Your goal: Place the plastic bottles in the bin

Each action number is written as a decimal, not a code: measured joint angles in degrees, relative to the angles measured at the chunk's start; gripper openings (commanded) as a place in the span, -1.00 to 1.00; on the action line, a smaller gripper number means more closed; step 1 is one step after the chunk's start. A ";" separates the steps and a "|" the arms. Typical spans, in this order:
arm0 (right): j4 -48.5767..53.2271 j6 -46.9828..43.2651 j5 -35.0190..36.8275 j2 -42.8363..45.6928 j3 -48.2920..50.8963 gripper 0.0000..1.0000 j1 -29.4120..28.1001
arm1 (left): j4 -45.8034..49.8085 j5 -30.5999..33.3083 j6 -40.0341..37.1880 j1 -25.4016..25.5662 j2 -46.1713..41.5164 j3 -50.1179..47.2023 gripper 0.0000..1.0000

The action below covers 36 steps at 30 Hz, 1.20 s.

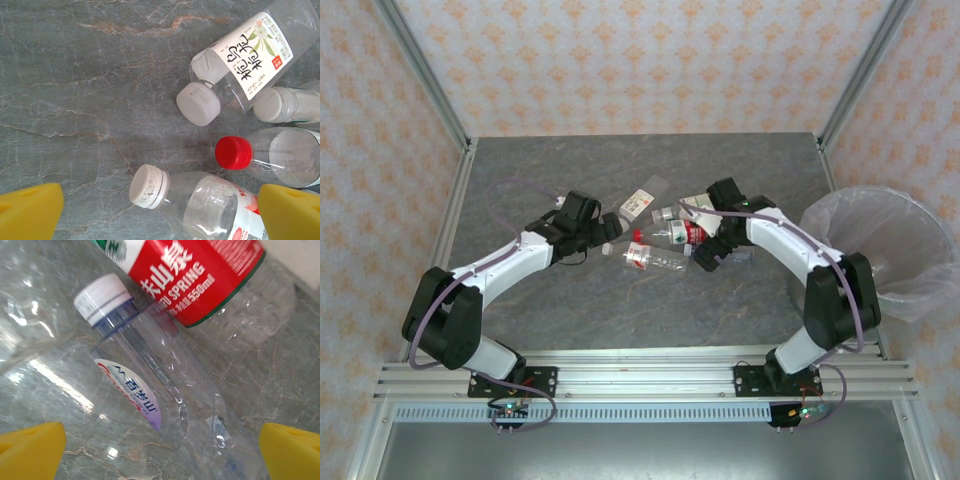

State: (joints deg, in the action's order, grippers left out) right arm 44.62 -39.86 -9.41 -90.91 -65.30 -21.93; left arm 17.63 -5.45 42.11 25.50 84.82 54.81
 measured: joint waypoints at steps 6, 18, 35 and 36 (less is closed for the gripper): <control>1.31 -1.60 1.07 -4.20 -0.11 0.98 1.03 | 0.00 0.02 0.07 0.00 0.00 -0.04 1.00; 0.63 -4.37 1.84 -10.01 -0.17 0.95 1.68 | 0.04 0.00 0.09 0.00 1.07 -0.11 1.00; -2.56 -0.52 1.18 -9.09 4.50 0.31 -1.49 | 0.13 -0.02 0.09 0.00 2.45 -0.11 1.00; -2.73 -0.63 1.46 -9.11 4.50 0.32 -1.70 | 0.13 -0.02 0.09 0.00 2.47 -0.11 1.00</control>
State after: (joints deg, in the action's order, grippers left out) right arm 41.89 -40.49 -7.94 -100.03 -60.80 -23.64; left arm 17.76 -5.48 42.19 25.50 87.29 54.70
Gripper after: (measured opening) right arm 0.652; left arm 0.998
